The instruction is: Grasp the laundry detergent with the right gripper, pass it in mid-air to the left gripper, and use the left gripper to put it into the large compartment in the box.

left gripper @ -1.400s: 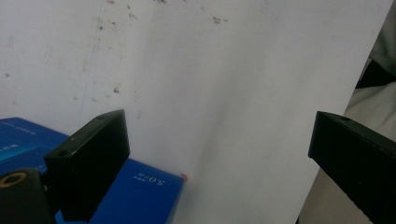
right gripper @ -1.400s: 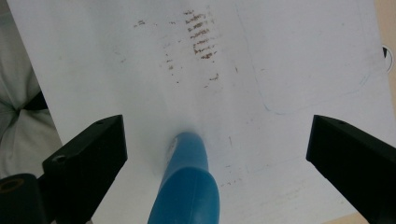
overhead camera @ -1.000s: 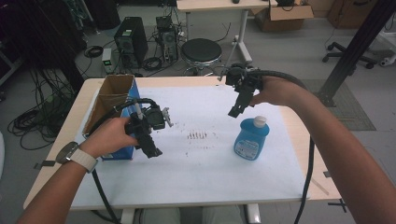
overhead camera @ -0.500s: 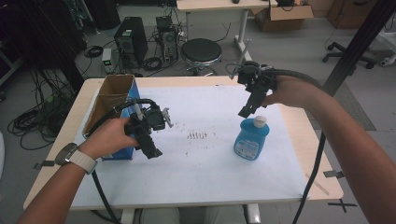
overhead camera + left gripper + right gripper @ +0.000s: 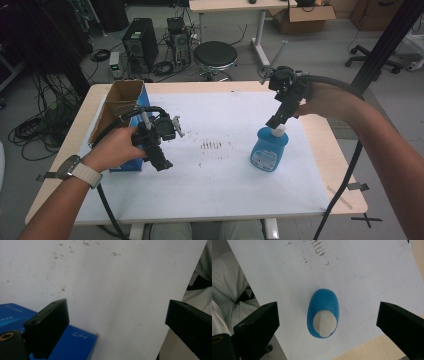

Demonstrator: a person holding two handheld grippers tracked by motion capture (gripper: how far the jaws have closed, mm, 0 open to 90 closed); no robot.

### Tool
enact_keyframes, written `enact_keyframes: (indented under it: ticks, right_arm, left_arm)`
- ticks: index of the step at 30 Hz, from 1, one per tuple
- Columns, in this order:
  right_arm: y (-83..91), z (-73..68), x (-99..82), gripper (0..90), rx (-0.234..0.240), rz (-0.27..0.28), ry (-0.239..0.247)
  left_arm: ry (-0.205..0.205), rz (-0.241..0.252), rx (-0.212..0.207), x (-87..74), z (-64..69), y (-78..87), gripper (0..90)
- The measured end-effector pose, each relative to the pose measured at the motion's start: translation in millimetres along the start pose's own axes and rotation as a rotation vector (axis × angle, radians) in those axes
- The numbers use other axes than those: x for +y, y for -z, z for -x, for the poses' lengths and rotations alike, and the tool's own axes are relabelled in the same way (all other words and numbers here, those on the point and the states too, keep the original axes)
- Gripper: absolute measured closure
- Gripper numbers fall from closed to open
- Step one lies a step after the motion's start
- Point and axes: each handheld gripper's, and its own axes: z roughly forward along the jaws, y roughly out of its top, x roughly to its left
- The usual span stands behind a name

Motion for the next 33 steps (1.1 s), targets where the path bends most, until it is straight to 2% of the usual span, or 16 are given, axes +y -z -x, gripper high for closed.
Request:
enact_keyframes:
  ticks: [12, 25, 33]
  right_arm:
    - [-2.7, 0.6, -26.3, 4.3, 0.016, -0.004, -0.067]
    - [-5.2, -4.3, -45.5, 4.2, 0.019, 0.021, -0.106]
    - [-14.6, -6.1, -61.8, 4.3, 0.031, 0.027, -0.129]
  left_arm:
    - [-0.002, 0.001, 0.003, 1.1, -0.3, 0.1, 5.7]
    - [0.009, -0.002, 0.010, 1.8, -0.1, 0.0, 5.8]
    - [0.006, -0.002, 0.009, 2.6, 0.1, -1.3, 5.8]
